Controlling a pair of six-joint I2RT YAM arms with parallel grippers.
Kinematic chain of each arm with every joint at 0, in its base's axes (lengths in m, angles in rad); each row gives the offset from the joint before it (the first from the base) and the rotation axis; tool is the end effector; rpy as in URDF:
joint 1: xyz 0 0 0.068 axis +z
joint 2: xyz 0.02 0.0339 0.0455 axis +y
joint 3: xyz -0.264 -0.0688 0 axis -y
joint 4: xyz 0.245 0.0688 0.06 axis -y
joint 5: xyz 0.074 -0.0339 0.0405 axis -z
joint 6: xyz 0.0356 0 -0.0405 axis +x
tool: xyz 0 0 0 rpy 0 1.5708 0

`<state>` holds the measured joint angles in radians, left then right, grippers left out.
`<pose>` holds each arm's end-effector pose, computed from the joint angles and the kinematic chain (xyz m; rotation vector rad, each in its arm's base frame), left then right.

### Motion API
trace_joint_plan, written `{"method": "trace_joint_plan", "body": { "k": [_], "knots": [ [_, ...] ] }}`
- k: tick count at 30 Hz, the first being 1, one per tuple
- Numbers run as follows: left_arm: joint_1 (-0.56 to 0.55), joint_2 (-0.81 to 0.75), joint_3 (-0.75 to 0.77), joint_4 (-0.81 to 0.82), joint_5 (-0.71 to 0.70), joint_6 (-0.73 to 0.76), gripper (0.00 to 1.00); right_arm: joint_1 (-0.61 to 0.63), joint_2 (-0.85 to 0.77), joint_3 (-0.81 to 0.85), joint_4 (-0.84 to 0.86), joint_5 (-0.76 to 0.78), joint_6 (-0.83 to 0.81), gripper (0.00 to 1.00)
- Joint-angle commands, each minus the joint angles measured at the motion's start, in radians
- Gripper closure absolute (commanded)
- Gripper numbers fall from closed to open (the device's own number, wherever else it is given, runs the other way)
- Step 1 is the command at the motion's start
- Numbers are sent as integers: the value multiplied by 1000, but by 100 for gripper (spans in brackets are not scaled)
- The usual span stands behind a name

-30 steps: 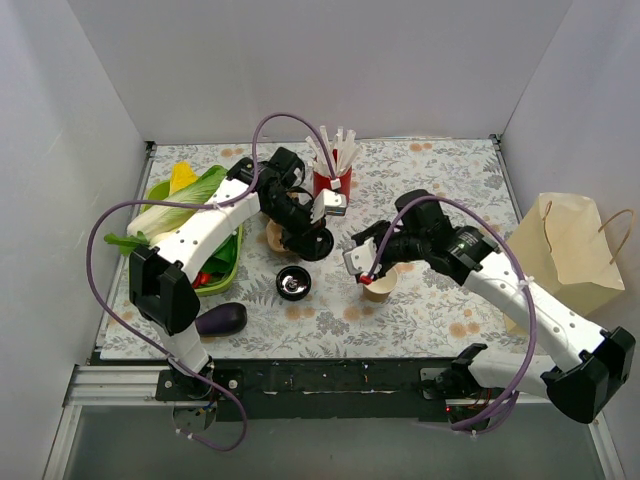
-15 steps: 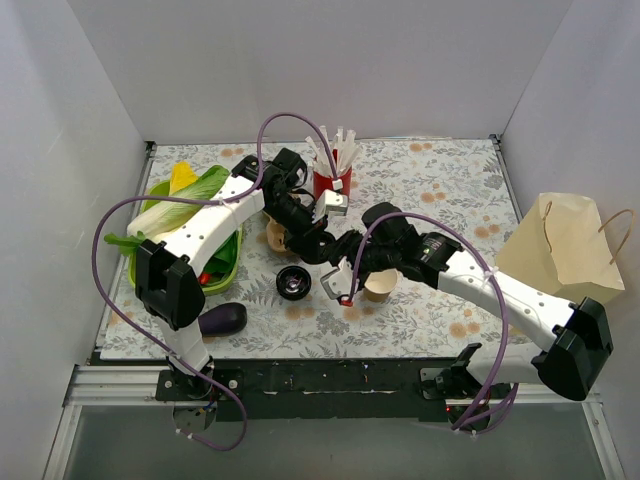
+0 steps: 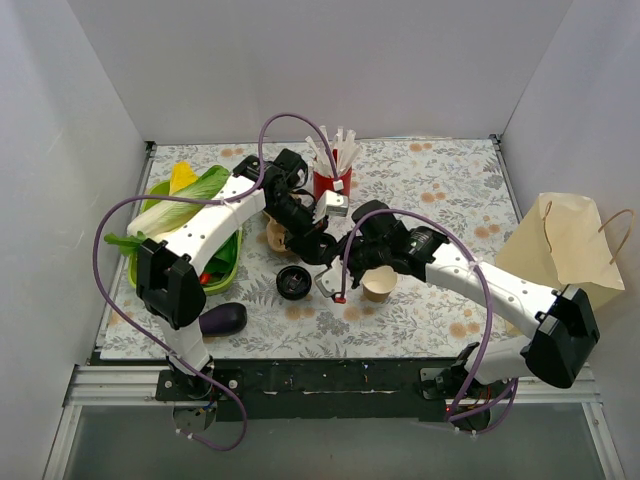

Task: Pack the takeout coffee

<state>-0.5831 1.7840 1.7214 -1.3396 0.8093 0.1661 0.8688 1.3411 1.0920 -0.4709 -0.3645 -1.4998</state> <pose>0.2702 -0.2091 0.3189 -1.1458 -2.6308 1.2517 0.1794 0.2317 0.2976 -2.1337 0.6675 0.0771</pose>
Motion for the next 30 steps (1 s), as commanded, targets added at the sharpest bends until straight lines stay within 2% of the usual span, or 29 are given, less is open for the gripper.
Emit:
{"method": "trace_joint_plan", "body": {
  "k": [1, 6, 8, 12, 13, 15, 18, 19, 20, 21, 22, 24, 25, 27, 30],
  "knots": [
    [6, -5, 40, -41, 24, 18, 100, 4, 7, 49, -35, 10, -8, 68],
    [8, 3, 53, -40, 21, 19, 100, 4, 12, 55, -25, 36, 22, 87],
    [11, 3, 58, -35, 15, 15, 100, 4, 9, 57, -28, 42, 44, 91],
    [20, -23, 35, 3, 21, -23, 78, -5, -14, 68, -61, 58, 136, 96],
    [19, -53, 20, 41, 19, -42, 69, -14, -20, 72, -80, 47, 186, 96],
    [20, -90, -15, 98, -4, -71, 64, -43, -48, 80, -135, 13, 255, 97],
    [25, -182, -100, 274, -71, -207, 50, -118, -95, 83, -211, -66, 427, 97],
    [26, -205, -126, 398, -91, -252, 44, -145, -106, 83, -227, -89, 470, 97],
    [26, -254, -181, 465, -122, -358, 34, -174, -117, 85, -239, -144, 571, 97],
    [26, -279, -215, 526, -139, -406, 29, -236, -129, 88, -267, -175, 611, 97],
    [28, -297, -245, 643, -165, -449, 25, -267, -134, 88, -275, -204, 662, 96],
    [25, -336, -318, 713, -154, -523, 18, -350, -129, 101, -299, -293, 809, 95],
    [26, -331, -327, 738, -128, -546, 2, -379, -125, 104, -310, -335, 850, 95],
    [23, -307, -330, 740, -110, -577, 2, -454, -111, 103, -322, -460, 964, 94],
    [8, -295, -338, 752, -85, -550, 2, -511, -88, 82, -347, -594, 1036, 94]
  ]
}}
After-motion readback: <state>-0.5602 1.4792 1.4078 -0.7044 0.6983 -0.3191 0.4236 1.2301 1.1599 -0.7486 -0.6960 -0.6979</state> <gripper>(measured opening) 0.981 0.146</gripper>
